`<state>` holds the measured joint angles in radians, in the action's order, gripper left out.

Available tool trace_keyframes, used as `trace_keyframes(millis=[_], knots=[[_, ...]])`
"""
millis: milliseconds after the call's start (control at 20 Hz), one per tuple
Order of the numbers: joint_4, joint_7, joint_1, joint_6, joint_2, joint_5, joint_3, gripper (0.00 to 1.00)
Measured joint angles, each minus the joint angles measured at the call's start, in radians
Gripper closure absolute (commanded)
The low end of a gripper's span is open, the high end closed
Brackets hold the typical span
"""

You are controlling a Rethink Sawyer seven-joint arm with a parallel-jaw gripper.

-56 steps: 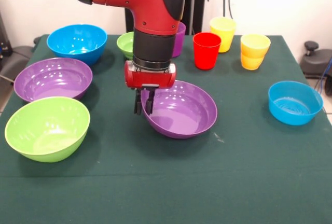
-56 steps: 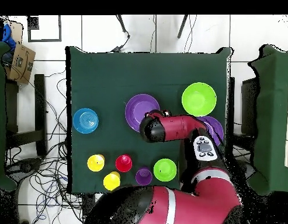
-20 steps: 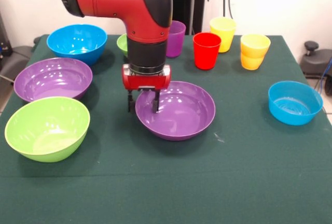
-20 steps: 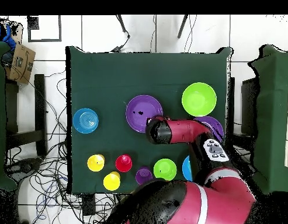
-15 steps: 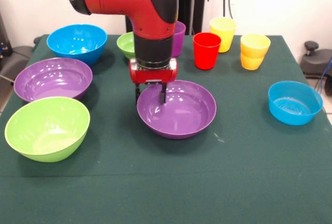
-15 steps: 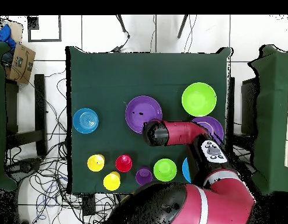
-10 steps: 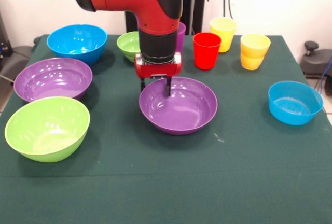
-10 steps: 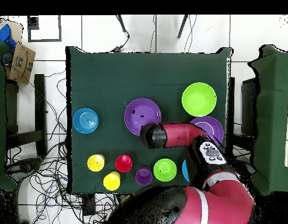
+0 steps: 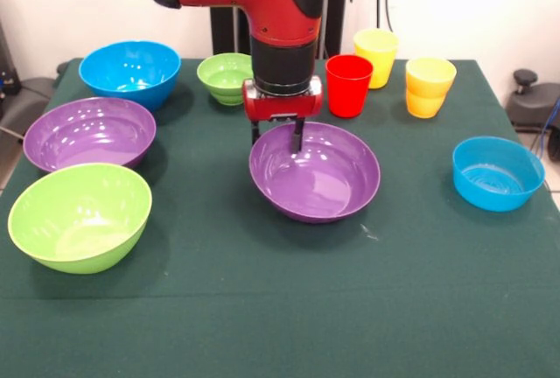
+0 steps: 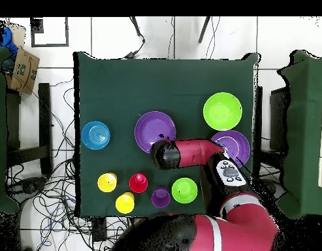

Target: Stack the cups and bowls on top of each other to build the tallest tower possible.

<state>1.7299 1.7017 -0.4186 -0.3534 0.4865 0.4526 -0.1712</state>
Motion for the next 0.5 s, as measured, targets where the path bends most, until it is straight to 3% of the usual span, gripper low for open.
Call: trace_keyframes(millis=[500], knots=[[-0.001,0.000,0.028,0.000,0.002,0.000,0.016,0.00]])
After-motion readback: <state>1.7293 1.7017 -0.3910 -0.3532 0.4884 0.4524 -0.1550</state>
